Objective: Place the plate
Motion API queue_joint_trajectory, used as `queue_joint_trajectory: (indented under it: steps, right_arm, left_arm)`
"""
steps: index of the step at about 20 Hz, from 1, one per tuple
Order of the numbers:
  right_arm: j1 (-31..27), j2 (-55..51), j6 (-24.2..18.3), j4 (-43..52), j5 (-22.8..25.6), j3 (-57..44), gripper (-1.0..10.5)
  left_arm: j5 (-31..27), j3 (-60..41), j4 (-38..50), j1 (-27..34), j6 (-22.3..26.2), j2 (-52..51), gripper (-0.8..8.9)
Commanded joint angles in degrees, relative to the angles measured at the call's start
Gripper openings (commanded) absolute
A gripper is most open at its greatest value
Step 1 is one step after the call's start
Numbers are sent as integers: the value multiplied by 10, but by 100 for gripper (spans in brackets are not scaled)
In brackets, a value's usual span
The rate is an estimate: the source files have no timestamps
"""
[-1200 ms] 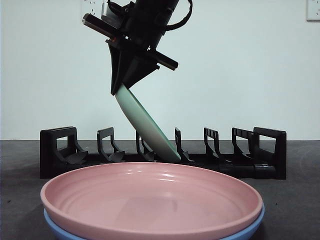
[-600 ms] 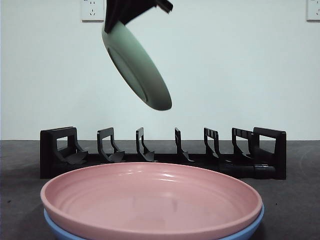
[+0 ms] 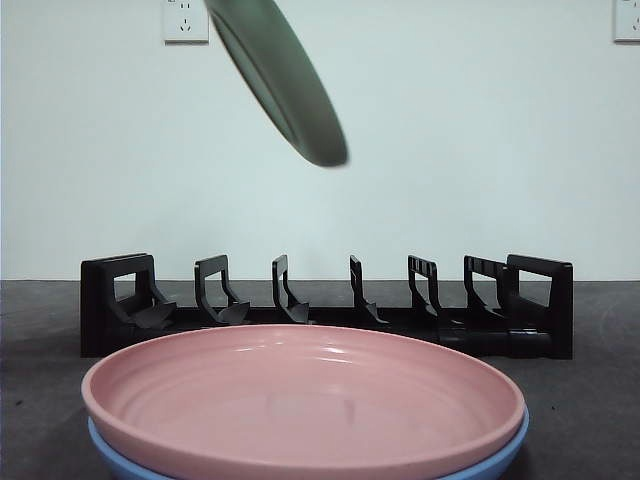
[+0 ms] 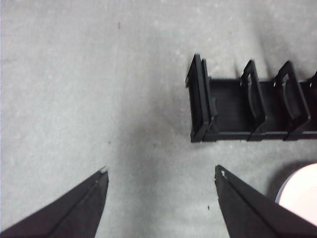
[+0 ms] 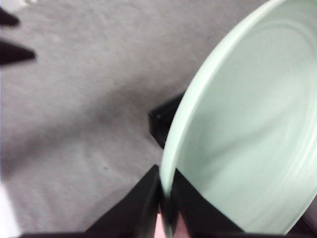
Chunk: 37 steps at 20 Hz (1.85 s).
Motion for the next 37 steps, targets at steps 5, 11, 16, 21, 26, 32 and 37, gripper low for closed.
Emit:
queue_joint_trajectory:
  steps: [5, 11, 16, 21, 26, 32, 37]
  right_arm:
    - [72, -150, -21, 83, 104, -213, 19]
    - [184, -203, -68, -91, 206, -255, 19]
    - [238, -186, -70, -148, 162, -255, 19]
    - [238, -126, -67, -130, 108, -255, 19]
    - [238, -51, -83, -111, 92, -255, 19]
    - [238, 2, -96, -77, 92, -255, 19]
    - [237, 36, -96, -65, 92, -255, 19]
  left_arm:
    - [-3, 11, 10, 0, -5, 4, 343]
    - [-3, 11, 9, 0, -5, 4, 343]
    - [-3, 11, 9, 0, -5, 4, 343]
    - [-3, 11, 10, 0, -5, 4, 343]
    - [-3, 11, 10, -1, -5, 4, 343]
    - [-3, 11, 10, -1, -5, 4, 344]
    - [-3, 11, 10, 0, -5, 4, 344]
